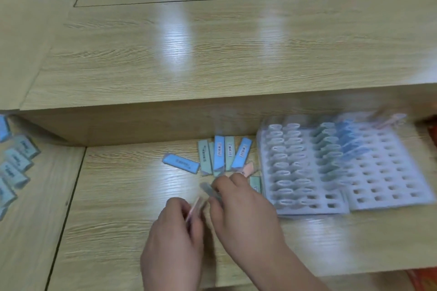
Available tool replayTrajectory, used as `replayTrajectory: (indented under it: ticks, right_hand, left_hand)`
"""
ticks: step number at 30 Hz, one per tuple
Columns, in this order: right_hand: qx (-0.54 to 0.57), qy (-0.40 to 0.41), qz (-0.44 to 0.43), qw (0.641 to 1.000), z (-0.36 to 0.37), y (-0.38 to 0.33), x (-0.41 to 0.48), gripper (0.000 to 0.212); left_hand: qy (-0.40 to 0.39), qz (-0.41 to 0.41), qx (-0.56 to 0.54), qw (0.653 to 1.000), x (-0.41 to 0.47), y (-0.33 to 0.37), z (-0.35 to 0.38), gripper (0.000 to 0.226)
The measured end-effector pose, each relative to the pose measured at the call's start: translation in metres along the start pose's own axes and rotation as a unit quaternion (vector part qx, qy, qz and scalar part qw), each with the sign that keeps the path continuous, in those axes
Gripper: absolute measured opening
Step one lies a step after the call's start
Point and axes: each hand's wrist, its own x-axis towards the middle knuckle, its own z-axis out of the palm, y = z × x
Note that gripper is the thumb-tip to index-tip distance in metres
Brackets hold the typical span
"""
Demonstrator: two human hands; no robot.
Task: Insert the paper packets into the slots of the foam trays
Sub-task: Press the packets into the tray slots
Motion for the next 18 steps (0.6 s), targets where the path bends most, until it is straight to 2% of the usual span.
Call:
replayTrajectory:
  ticks: [3,6,9,12,14,18]
  right_hand:
    - [0.074,0.025,-0.038,0.996,-0.023,0.010,-0.020,0.010]
    - [0.186,0.062,0.021,0.980,-0.046,0.035,-0.045,0.017]
    - [0.273,0.144,0.073,0.949,-0.068,0.069,-0.067,0.025]
    - [0.294,0.195,0.109,0.929,-0.090,0.105,-0.084,0.038]
    - [0.295,0.217,0.125,0.922,-0.101,0.129,-0.092,0.044]
    - [0.313,0.259,0.155,0.901,-0.121,0.168,-0.104,0.041]
  left_hand:
    - [0.021,0.028,-0.054,0.998,-0.003,0.006,-0.008,0.016]
    - [-0.010,0.054,-0.153,0.987,-0.011,0.031,-0.016,0.015]
    - [-0.063,0.052,-0.239,0.968,-0.021,0.060,-0.018,0.025]
    - [-0.100,0.064,-0.260,0.958,-0.029,0.086,-0.010,0.037]
    - [-0.101,0.067,-0.271,0.955,-0.032,0.101,-0.002,0.036]
    - [-0.109,0.068,-0.275,0.953,-0.035,0.130,0.018,0.041]
